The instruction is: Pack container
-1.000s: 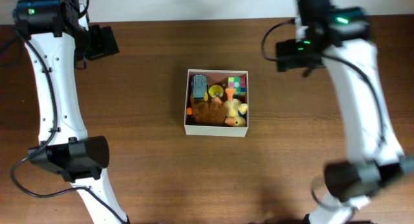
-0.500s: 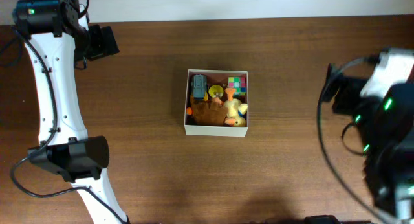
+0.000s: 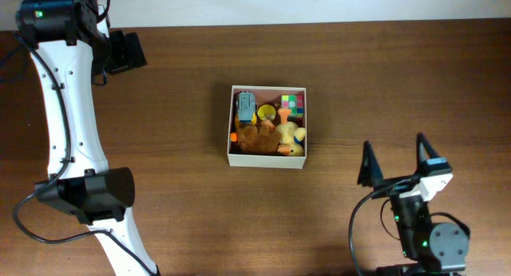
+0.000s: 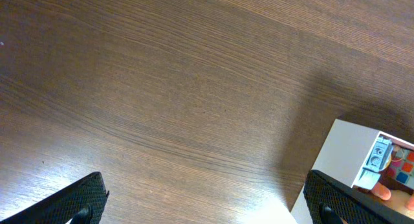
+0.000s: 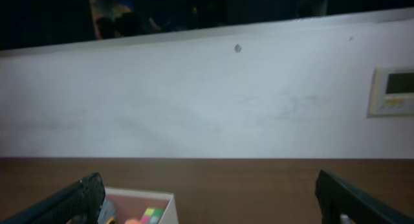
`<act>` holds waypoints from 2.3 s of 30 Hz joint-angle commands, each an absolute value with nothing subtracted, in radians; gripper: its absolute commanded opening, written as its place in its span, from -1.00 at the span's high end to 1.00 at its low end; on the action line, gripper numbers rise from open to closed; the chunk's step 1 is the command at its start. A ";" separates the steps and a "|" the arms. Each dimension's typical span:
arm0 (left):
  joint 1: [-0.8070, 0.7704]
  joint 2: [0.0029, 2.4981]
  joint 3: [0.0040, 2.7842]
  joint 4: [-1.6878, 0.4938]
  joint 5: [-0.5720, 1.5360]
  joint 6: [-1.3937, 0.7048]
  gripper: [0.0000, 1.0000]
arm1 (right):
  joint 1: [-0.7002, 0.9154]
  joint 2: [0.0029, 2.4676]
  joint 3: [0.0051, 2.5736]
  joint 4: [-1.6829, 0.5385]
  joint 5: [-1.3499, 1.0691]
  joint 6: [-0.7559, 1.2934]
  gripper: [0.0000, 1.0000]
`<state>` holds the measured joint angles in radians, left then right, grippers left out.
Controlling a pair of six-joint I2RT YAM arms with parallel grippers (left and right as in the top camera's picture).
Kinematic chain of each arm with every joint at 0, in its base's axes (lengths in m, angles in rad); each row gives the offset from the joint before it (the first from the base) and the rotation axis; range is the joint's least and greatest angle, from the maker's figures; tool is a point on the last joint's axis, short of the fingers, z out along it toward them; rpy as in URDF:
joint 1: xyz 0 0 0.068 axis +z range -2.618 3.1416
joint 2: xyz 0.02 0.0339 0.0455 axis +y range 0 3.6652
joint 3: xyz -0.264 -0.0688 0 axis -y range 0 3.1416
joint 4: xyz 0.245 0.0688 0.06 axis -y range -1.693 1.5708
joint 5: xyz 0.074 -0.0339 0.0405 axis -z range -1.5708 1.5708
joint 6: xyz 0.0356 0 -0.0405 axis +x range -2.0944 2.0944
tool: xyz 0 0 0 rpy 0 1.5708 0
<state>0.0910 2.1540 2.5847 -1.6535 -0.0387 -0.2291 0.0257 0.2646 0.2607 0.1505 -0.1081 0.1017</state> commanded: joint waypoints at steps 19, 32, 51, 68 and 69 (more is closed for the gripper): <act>0.093 2.133 2.600 -1.655 -0.049 -0.239 -0.98 | 0.019 0.016 0.023 0.033 -0.163 0.105 -0.97; 0.093 2.133 2.600 -1.655 -0.049 -0.239 -0.98 | 0.019 0.012 0.006 -0.068 -0.120 0.105 -0.97; 0.093 2.133 2.600 -1.655 -0.049 -0.239 -0.98 | 0.019 0.013 0.006 -0.068 -0.120 0.105 -0.97; 0.092 1.967 2.566 -1.457 -0.031 -0.239 -0.98 | 0.019 0.013 0.006 -0.068 -0.120 0.105 -0.97; 0.092 1.931 2.547 -1.421 -0.033 -0.239 -0.98 | 0.019 0.013 0.006 -0.068 -0.120 0.105 -0.97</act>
<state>0.0910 2.0975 2.5725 -1.4860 -0.0376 -0.2295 0.0254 0.0238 0.0128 -0.0639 -0.1326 0.1017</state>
